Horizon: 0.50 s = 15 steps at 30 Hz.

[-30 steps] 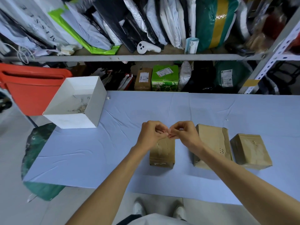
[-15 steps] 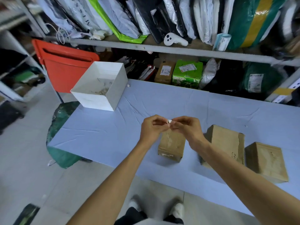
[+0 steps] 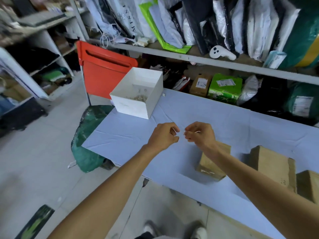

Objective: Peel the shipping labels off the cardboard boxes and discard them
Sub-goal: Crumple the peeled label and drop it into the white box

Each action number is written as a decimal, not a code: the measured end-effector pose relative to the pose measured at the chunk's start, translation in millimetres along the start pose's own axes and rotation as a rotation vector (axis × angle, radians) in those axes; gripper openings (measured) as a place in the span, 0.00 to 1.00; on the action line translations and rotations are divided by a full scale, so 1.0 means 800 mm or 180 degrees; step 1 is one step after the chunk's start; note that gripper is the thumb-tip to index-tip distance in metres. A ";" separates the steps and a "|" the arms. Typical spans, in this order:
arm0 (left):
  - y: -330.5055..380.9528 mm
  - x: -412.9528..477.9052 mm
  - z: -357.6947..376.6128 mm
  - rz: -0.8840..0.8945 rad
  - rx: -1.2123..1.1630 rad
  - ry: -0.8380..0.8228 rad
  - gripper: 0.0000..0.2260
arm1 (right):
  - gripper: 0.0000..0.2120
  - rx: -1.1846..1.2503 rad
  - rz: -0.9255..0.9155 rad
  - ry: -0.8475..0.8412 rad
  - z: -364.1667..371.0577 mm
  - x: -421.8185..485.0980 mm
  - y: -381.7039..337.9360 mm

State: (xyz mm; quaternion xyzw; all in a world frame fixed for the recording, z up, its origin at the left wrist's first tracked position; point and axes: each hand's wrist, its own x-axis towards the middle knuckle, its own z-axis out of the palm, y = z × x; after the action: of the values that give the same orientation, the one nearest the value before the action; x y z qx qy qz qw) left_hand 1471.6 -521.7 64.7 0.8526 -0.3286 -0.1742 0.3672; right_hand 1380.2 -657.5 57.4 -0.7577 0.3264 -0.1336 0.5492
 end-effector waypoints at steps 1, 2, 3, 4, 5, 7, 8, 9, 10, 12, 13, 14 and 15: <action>-0.008 0.000 -0.011 0.0027 0.0187 -0.0003 0.09 | 0.04 -0.0130 -0.0038 -0.0013 0.010 0.000 -0.002; -0.015 0.001 -0.023 0.0058 0.0363 -0.0015 0.10 | 0.04 -0.0241 -0.0083 -0.0025 0.021 0.001 -0.005; -0.021 0.002 -0.035 0.0078 0.0525 -0.0038 0.10 | 0.04 -0.0356 -0.0140 -0.0048 0.031 0.002 -0.009; -0.027 0.003 -0.049 0.0081 0.0668 -0.0061 0.10 | 0.04 -0.0475 -0.0207 -0.0104 0.043 0.004 -0.015; -0.033 0.004 -0.061 0.0068 0.0782 -0.0086 0.11 | 0.04 -0.0601 -0.0280 -0.0180 0.054 0.006 -0.021; -0.049 0.004 -0.083 0.0019 0.0914 -0.0108 0.12 | 0.04 -0.0871 -0.0422 -0.0346 0.079 0.010 -0.037; -0.058 0.005 -0.092 -0.0008 0.0955 -0.0111 0.12 | 0.05 -0.1005 -0.0474 -0.0417 0.091 0.012 -0.044; -0.066 0.006 -0.101 -0.0033 0.0996 -0.0109 0.12 | 0.05 -0.1135 -0.0514 -0.0470 0.103 0.015 -0.052; -0.073 0.008 -0.109 -0.0047 0.1041 -0.0100 0.12 | 0.06 -0.1257 -0.0551 -0.0509 0.113 0.019 -0.058; -0.085 0.016 -0.122 -0.0054 0.1092 -0.0072 0.12 | 0.06 -0.1476 -0.0649 -0.0566 0.128 0.029 -0.071; -0.090 0.021 -0.126 -0.0063 0.1100 -0.0075 0.12 | 0.06 -0.1566 -0.0671 -0.0575 0.133 0.035 -0.076; -0.094 0.026 -0.129 -0.0073 0.1108 -0.0091 0.12 | 0.07 -0.1643 -0.0667 -0.0586 0.137 0.041 -0.081; -0.099 0.031 -0.132 -0.0099 0.1113 -0.0113 0.12 | 0.08 -0.1701 -0.0640 -0.0597 0.140 0.048 -0.083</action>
State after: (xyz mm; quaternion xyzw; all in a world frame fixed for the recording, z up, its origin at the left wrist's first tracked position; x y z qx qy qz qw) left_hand 1580.6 -444.5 75.4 0.9052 -0.3470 -0.1351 0.2047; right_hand 1495.3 -586.6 72.2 -0.9129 0.2212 -0.0260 0.3421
